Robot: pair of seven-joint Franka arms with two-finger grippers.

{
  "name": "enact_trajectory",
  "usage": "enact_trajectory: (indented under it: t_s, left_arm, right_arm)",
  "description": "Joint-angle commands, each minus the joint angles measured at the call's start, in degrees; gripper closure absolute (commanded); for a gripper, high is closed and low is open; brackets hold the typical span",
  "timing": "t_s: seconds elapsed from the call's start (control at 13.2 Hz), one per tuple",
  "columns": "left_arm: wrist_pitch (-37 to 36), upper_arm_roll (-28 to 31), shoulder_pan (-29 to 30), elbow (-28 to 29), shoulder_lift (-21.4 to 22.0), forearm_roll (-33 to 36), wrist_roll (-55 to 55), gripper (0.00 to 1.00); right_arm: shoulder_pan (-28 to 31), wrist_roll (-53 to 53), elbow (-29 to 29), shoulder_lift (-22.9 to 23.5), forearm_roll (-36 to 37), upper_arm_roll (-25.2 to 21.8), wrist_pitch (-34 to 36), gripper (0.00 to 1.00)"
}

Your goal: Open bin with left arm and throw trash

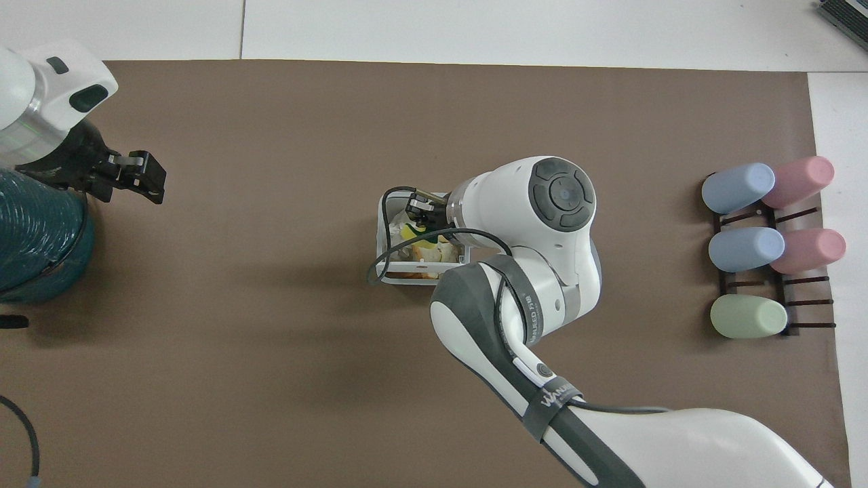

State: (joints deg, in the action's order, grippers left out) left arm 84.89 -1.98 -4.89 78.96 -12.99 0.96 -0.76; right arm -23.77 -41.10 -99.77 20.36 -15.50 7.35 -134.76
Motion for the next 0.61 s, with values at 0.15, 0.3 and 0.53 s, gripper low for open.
enact_trajectory:
  t_s: [0.15, 0.3, 0.53]
  left_arm:
    - [-1.84, -0.66, 0.67, 2.50, 2.71, 2.29, 3.92, 0.13]
    - [-0.35, -0.66, 0.58, 3.48, 3.24, 2.21, 3.84, 0.01]
    - [1.41, -0.75, 0.50, 3.48, 3.15, 2.21, 3.57, 0.00]
  right_arm:
    - [0.13, -0.74, -1.39, -0.58, -1.28, 0.29, -1.12, 0.22]
    - [0.30, -0.65, -0.86, -1.02, -0.50, 0.12, -0.86, 0.00]
    - [2.14, 0.05, -0.51, -4.96, 0.82, -0.23, 0.72, 0.00]
